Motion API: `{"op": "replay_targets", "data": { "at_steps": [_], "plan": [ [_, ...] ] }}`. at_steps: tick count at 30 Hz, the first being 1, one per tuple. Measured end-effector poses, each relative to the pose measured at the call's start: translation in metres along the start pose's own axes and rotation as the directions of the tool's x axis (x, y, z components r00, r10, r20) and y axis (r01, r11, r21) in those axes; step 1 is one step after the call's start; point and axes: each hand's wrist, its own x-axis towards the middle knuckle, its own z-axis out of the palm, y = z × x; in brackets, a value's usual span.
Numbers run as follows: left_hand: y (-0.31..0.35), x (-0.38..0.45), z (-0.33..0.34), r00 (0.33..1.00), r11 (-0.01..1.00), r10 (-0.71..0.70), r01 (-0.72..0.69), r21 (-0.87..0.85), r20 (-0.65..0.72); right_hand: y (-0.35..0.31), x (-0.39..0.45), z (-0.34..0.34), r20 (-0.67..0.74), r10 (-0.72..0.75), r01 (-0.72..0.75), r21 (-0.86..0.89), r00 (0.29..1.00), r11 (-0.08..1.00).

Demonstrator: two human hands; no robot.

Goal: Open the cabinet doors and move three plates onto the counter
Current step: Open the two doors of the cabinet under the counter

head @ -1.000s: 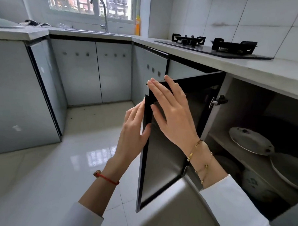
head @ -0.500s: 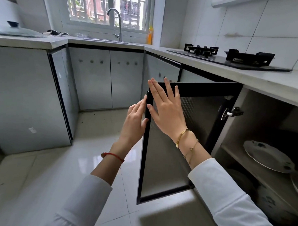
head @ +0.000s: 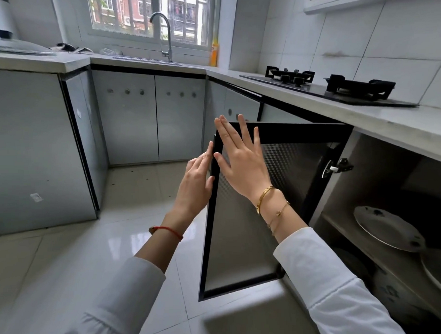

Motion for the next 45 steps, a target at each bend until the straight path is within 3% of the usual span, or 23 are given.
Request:
{"op": "replay_targets", "data": {
  "at_steps": [11,19,23,30,36,45],
  "plan": [
    [0.018,-0.012,-0.007,0.998,0.999,0.042,-0.04,0.035,-0.036,-0.001,-0.015,-0.014,-0.02,0.012,-0.012,-0.01,1.0,1.0],
    [0.047,-0.015,-0.01,0.962,0.972,0.228,-0.235,-0.031,-0.149,0.023,-0.049,-0.036,-0.09,0.128,-0.125,0.035,0.988,0.992],
    [0.071,-0.013,0.001,0.94,0.938,0.323,-0.333,-0.092,-0.112,0.042,-0.075,-0.052,-0.128,0.198,-0.202,-0.022,0.972,0.979],
    [0.127,-0.016,0.036,0.913,0.878,0.407,-0.386,-0.283,0.015,0.077,-0.138,-0.085,-0.198,0.331,-0.352,-0.077,0.922,0.933],
    [0.183,-0.025,0.083,0.874,0.813,0.477,-0.395,-0.429,0.099,0.109,-0.199,-0.118,-0.25,0.487,-0.532,-0.165,0.837,0.83],
    [0.26,-0.05,0.155,0.778,0.722,0.582,-0.361,-0.591,0.236,0.163,-0.271,-0.162,-0.366,0.568,-0.673,-0.319,0.737,0.668]
  ]
}}
